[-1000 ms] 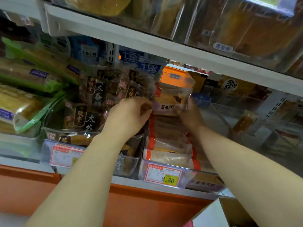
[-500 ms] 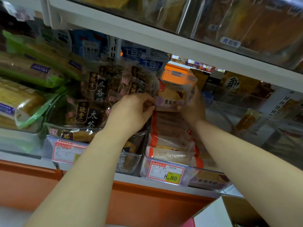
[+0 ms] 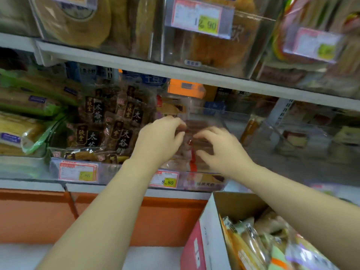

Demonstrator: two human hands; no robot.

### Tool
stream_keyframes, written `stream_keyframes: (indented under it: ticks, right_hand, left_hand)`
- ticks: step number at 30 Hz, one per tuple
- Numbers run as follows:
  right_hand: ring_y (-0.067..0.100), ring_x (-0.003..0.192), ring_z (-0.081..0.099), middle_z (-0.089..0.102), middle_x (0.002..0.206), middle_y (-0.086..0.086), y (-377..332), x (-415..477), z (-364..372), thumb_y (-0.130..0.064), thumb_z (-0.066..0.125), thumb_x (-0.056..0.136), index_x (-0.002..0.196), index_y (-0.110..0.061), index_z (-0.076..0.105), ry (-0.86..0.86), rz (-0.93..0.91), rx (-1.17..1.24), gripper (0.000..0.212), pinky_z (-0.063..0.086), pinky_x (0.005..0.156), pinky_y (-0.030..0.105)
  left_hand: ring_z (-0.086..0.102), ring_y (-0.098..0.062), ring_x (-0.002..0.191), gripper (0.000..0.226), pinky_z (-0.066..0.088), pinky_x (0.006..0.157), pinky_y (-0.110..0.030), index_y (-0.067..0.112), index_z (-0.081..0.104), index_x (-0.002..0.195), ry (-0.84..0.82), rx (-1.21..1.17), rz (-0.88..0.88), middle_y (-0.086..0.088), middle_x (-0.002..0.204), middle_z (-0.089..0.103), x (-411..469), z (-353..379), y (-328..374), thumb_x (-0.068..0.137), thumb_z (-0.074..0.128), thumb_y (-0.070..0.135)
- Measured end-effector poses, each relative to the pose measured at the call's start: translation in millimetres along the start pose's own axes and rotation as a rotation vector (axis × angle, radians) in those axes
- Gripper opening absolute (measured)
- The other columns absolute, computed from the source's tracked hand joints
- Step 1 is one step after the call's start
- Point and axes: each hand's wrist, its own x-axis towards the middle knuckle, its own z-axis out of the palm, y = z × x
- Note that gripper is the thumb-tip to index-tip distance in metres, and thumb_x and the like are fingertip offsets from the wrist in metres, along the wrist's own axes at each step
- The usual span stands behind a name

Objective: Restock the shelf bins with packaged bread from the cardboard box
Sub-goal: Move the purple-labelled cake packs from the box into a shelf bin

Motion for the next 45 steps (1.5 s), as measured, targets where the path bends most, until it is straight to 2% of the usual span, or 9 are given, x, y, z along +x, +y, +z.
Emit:
stream_keyframes:
  ticks: [17, 23, 28, 30, 33, 38, 40, 42, 45]
  right_hand:
    - [0.015, 0.11, 0.055, 0.06, 0.108, -0.007, 156, -239, -107, -0.032, 0.063, 0.081, 0.123, -0.036, 0.057, -0.379, 0.432, -0.124, 0.043, 0.049, 0.085, 0.035]
    - [0.015, 0.109, 0.051, 0.052, 0.118, -0.004, 182, -276, -122, -0.032, 0.069, 0.082, 0.123, -0.033, 0.056, -0.333, 0.561, -0.065, 0.043, 0.045, 0.087, 0.034]
    - [0.015, 0.105, 0.056, 0.059, 0.117, -0.004, 202, -294, -127, -0.028, 0.072, 0.081, 0.127, -0.023, 0.054, -0.327, 0.649, -0.038, 0.05, 0.046, 0.086, 0.027]
    - [0.01, 0.098, 0.059, 0.061, 0.107, -0.009, 206, -301, -134, -0.032, 0.073, 0.079, 0.123, -0.023, 0.056, -0.456, 0.68, 0.025, 0.047, 0.047, 0.085, 0.023]
    - [0.004, 0.109, 0.055, 0.056, 0.118, -0.015, 204, -310, -145, -0.043, 0.079, 0.072, 0.126, -0.03, 0.052, -0.74, 0.681, 0.184, 0.062, 0.045, 0.094, 0.022]
    - [0.011, 0.099, 0.046, 0.053, 0.106, -0.015, 200, -316, -135, -0.036, 0.078, 0.07, 0.129, -0.036, 0.048, -0.791, 0.565, -0.074, 0.067, 0.043, 0.086, 0.027]
    - [0.013, 0.099, 0.041, 0.049, 0.095, -0.016, 195, -313, -135, -0.042, 0.077, 0.071, 0.118, -0.039, 0.054, -0.801, 0.517, -0.173, 0.053, 0.038, 0.082, 0.029]
    - [0.017, 0.095, 0.044, 0.045, 0.078, -0.015, 189, -311, -140, -0.046, 0.075, 0.071, 0.085, -0.034, 0.055, -0.791, 0.454, -0.222, 0.027, 0.038, 0.078, 0.032]
    - [0.016, 0.075, 0.046, 0.04, 0.063, -0.009, 178, -305, -157, -0.046, 0.077, 0.069, 0.06, -0.022, 0.04, -0.691, 0.445, -0.108, 0.045, 0.04, 0.064, 0.032]
  left_hand:
    - [0.056, -0.021, 0.112, 0.03, 0.047, 0.088, -0.032, 0.026, 0.06, 0.12, -0.68, -0.113, 0.218, 0.003, 0.12, 0.063, -73, 110, 209, 0.093, 0.052, 0.037]
    - [0.055, -0.026, 0.114, 0.074, 0.048, 0.092, -0.039, 0.02, 0.022, 0.147, -0.937, -0.088, 0.113, -0.006, 0.128, 0.057, -92, 134, 235, 0.089, 0.058, 0.046]
    - [0.06, -0.021, 0.101, 0.089, 0.052, 0.088, -0.039, 0.024, 0.014, 0.149, -0.91, -0.222, -0.006, -0.005, 0.127, 0.056, -97, 146, 241, 0.08, 0.068, 0.041]
    - [0.06, -0.015, 0.088, 0.087, 0.054, 0.079, -0.032, 0.02, 0.018, 0.148, -0.893, -0.295, -0.035, -0.004, 0.117, 0.059, -98, 147, 247, 0.079, 0.07, 0.032]
    - [0.052, -0.009, 0.082, 0.085, 0.046, 0.065, -0.017, 0.024, 0.019, 0.149, -0.844, -0.437, -0.041, -0.004, 0.139, 0.046, -98, 142, 255, 0.082, 0.072, 0.022]
    - [0.056, -0.008, 0.064, 0.078, 0.048, 0.054, -0.018, 0.028, 0.018, 0.151, -0.827, -0.595, -0.103, -0.001, 0.123, 0.052, -102, 134, 256, 0.087, 0.061, 0.013]
    - [0.058, -0.01, 0.07, 0.084, 0.053, 0.062, -0.027, 0.028, 0.011, 0.152, -0.834, -0.639, -0.131, -0.001, 0.12, 0.053, -104, 131, 253, 0.086, 0.059, 0.01]
    - [0.058, -0.008, 0.08, 0.089, 0.056, 0.066, -0.029, 0.03, 0.007, 0.152, -0.811, -0.68, -0.161, -0.006, 0.144, 0.04, -104, 127, 248, 0.085, 0.06, 0.008]
    - [0.06, -0.015, 0.069, 0.088, 0.055, 0.064, -0.031, 0.035, 0.011, 0.15, -0.8, -0.775, -0.216, -0.014, 0.143, 0.043, -104, 119, 238, 0.084, 0.062, 0.007]
